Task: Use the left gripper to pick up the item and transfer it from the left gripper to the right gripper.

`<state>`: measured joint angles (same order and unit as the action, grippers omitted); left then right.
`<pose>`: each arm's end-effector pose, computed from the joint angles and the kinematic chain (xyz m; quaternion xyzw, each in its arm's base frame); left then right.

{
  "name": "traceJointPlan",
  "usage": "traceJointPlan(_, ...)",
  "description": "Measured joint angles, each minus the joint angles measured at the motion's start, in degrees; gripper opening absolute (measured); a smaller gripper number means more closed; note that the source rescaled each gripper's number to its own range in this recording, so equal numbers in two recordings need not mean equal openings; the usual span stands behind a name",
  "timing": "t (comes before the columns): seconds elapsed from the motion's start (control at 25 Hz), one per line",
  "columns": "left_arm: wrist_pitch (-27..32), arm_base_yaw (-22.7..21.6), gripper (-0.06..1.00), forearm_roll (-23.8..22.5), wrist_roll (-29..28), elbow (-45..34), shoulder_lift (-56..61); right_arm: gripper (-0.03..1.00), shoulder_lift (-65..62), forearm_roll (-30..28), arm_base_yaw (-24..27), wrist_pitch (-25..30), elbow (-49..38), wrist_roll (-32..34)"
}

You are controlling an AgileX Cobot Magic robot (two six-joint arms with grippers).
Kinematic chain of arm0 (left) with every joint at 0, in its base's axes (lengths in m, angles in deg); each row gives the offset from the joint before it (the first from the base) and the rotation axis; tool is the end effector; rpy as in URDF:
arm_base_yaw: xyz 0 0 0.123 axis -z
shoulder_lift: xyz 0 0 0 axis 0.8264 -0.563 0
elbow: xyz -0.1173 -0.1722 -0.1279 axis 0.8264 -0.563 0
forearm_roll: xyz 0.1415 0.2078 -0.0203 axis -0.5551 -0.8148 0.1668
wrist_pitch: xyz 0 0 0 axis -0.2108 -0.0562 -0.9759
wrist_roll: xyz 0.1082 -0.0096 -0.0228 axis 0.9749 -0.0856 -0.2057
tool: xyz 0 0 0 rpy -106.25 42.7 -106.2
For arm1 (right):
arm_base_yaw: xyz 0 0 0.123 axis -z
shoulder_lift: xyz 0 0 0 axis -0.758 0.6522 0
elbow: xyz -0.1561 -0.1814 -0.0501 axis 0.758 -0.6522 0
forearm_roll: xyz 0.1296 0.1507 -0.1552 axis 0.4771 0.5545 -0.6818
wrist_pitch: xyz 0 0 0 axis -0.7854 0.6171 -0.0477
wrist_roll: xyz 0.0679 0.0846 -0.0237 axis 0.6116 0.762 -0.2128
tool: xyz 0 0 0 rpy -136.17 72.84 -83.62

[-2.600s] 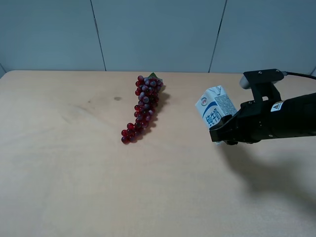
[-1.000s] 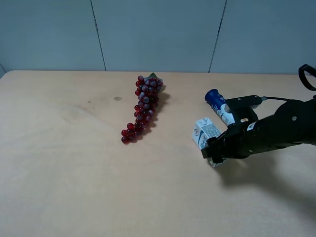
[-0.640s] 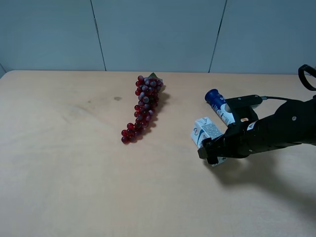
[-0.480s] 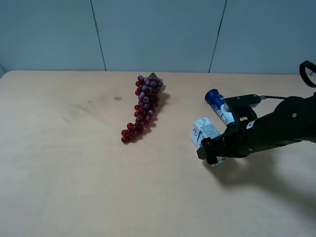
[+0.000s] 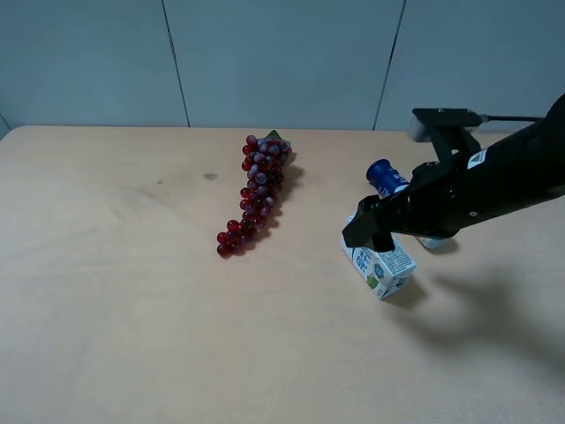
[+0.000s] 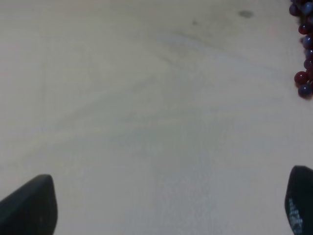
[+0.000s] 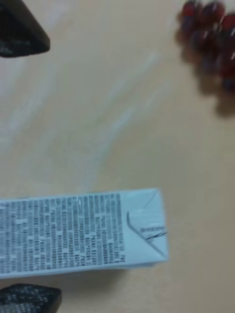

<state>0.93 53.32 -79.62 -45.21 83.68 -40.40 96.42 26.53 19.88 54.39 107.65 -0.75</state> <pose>0.0544 -0.0014 0.2680 0.0045 0.8519 0.0054 0.5237 0.2241 0.1462 0.1644 -0.1753 0.9314 0.1767 0.2655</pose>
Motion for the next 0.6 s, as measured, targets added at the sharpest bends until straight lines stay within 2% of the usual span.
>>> traceJointPlan(0.32, 0.0, 0.0, 0.89, 0.0, 0.0, 0.0, 0.0, 0.99, -11.52, -16.92, 0.0, 16.17, 8.48, 11.81)
traceJointPlan(0.44, 0.0, 0.0, 0.89, 0.0, 0.0, 0.0, 0.0, 1.0, -15.6, -21.16, 0.0, 22.34, 12.01, 13.13)
traceJointPlan(0.6, 0.0, 0.0, 0.89, 0.0, 0.0, 0.0, 0.0, 1.0, -20.86, -23.3, 0.0, 30.81, 15.01, 13.2)
